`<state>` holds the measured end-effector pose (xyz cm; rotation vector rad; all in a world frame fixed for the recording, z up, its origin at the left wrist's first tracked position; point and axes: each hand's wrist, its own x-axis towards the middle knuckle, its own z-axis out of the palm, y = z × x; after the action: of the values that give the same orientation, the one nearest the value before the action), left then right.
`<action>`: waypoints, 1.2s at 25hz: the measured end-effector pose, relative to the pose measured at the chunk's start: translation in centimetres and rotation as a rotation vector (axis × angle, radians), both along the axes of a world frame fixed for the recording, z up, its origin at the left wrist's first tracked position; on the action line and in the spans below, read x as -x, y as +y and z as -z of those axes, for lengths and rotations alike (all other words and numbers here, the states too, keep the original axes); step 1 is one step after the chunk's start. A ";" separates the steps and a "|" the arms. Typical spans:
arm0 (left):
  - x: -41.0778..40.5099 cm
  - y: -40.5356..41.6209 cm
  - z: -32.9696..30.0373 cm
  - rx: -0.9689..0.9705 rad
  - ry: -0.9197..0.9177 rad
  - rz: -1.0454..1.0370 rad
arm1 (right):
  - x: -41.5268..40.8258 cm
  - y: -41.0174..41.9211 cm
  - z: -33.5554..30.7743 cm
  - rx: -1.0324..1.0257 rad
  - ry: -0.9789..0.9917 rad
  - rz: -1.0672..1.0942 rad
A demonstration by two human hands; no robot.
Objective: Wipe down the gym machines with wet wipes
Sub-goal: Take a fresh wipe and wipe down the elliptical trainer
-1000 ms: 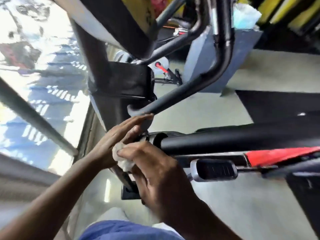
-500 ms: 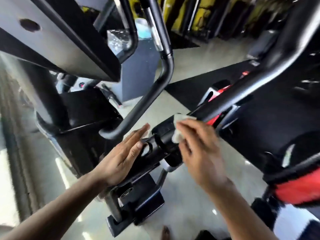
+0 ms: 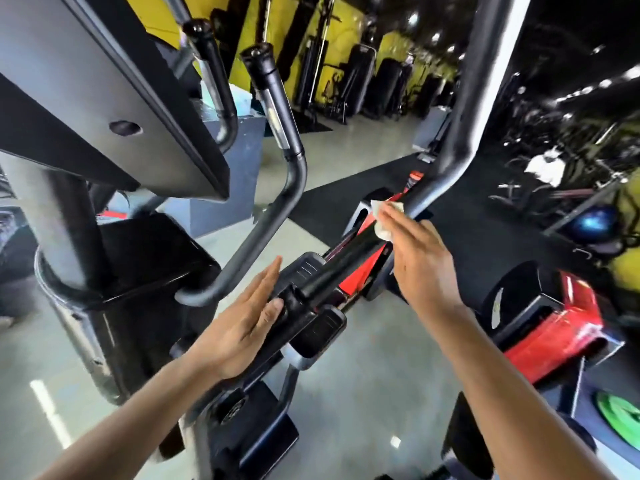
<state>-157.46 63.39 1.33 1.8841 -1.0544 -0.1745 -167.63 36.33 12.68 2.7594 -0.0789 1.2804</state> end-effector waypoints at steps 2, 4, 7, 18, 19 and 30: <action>0.2 -0.5 -0.8 0.022 -0.023 0.029 | -0.6 2.7 2.3 -0.030 0.015 -0.057; 0.5 -0.8 -1.0 0.058 -0.056 0.007 | -0.4 6.3 6.3 0.104 0.122 -0.168; 0.6 -0.6 -0.8 0.061 -0.095 0.000 | 0.5 8.1 7.9 0.230 0.259 -0.263; -0.5 -5.3 -5.1 -0.067 -0.446 0.217 | -0.9 -2.0 -3.0 0.088 0.108 0.062; -0.6 -5.2 -5.1 -0.085 -0.448 0.222 | -0.8 -0.8 -1.5 0.149 0.132 -0.010; -0.7 -10.7 -10.5 -0.091 -0.571 0.270 | 0.2 -8.5 -9.5 0.477 0.127 -0.050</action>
<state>-156.74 52.67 11.84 1.9127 -1.7114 0.1784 -167.85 27.86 22.14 2.4289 0.2701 0.9729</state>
